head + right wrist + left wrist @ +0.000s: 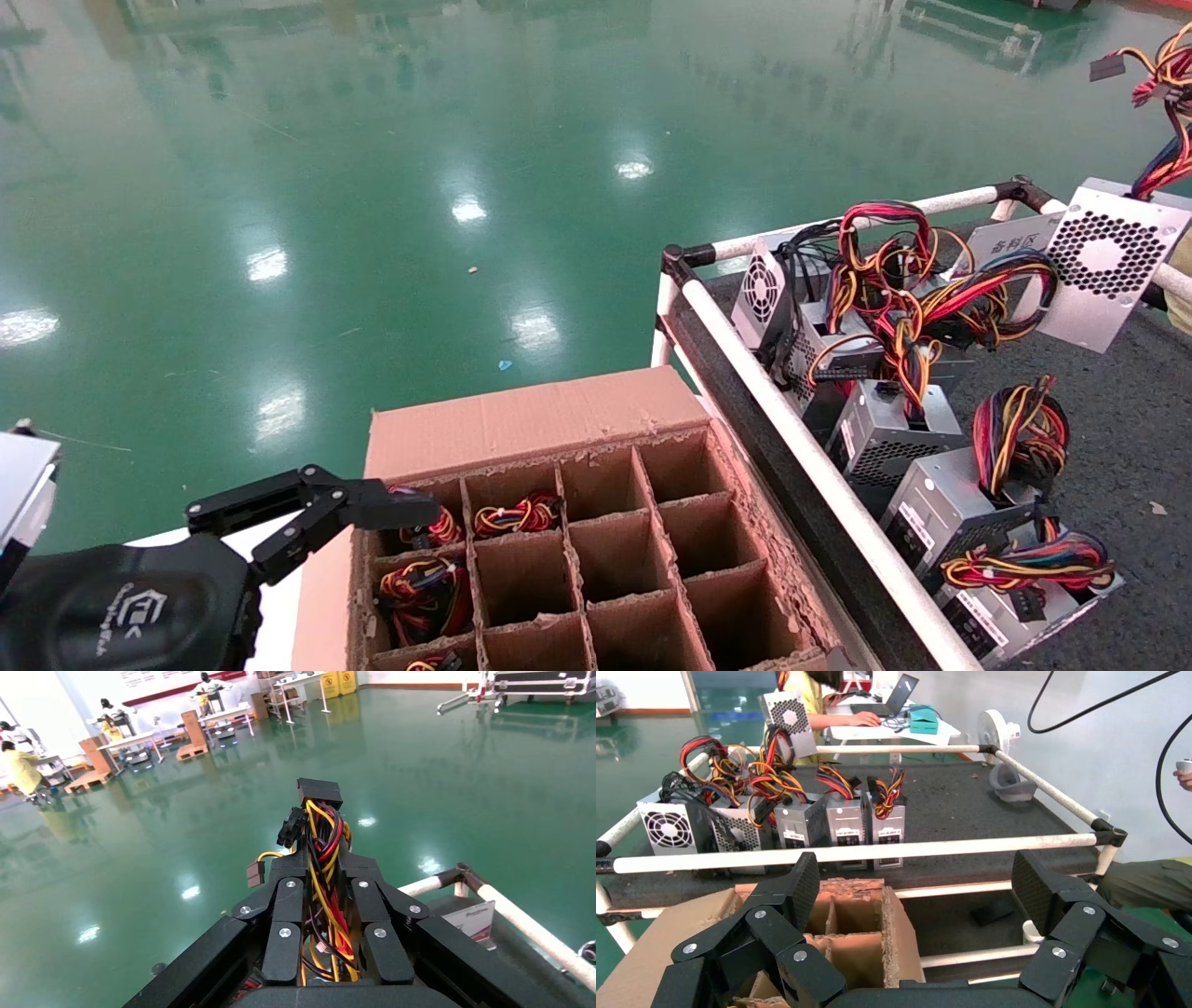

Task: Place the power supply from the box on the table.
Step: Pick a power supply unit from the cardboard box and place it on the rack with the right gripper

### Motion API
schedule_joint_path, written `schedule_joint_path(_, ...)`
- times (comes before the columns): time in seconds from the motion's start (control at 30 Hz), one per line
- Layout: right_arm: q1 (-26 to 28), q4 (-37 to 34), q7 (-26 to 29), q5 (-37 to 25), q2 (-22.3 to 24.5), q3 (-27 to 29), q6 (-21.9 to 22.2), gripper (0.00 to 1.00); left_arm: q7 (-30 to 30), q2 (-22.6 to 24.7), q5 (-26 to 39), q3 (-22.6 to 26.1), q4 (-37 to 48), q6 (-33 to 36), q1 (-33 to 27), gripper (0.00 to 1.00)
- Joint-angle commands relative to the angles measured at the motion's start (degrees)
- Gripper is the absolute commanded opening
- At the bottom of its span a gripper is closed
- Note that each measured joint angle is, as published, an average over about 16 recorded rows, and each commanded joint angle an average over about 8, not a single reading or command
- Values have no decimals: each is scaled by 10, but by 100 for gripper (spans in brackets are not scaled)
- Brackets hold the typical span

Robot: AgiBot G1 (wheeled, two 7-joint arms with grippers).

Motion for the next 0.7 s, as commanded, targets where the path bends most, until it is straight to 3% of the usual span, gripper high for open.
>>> schedule_joint_path(0.03,-5,-1,-1,3,3,2,-7,0,0,0,0,0,0,0,0,100)
schedule_joint_path(0.7,-70,-11,0,-1,-5,1,-65,0,0,0,0,0,0,0,0,100)
